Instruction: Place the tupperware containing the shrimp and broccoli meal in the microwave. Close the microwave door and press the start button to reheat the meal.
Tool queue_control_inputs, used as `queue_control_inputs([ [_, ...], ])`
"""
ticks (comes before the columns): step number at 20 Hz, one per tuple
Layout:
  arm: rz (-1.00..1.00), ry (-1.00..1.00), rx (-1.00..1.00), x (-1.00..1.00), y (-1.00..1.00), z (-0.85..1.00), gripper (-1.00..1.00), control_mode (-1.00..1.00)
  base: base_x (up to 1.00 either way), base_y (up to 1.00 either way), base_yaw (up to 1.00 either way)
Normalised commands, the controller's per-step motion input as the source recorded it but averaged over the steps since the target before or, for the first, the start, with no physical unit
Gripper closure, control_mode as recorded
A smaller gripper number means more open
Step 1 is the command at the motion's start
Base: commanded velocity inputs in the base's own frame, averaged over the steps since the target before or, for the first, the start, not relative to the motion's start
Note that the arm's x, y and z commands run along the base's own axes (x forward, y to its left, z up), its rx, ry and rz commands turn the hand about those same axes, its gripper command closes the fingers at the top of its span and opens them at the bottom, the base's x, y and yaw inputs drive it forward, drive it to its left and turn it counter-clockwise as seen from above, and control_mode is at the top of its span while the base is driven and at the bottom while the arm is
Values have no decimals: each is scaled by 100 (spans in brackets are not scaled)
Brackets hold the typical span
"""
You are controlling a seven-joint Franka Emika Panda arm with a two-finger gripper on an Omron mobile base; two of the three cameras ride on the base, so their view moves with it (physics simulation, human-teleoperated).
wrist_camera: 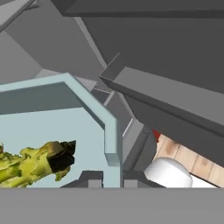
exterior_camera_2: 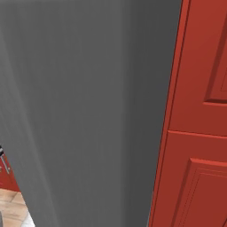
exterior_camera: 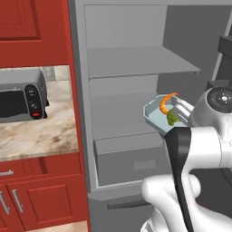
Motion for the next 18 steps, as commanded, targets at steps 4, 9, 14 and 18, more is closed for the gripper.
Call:
queue_control_inputs([
  [4, 0, 0, 0, 0, 0, 0, 100, 100, -47, 27, 22],
  [9, 0, 0, 0, 0, 0, 0, 100, 100, -34, 49, 30],
  [14, 0, 0, 0, 0, 0, 0, 100, 100, 1, 76, 31],
  [18, 0, 0, 0, 0, 0, 0, 100, 100, 3, 57, 37],
])
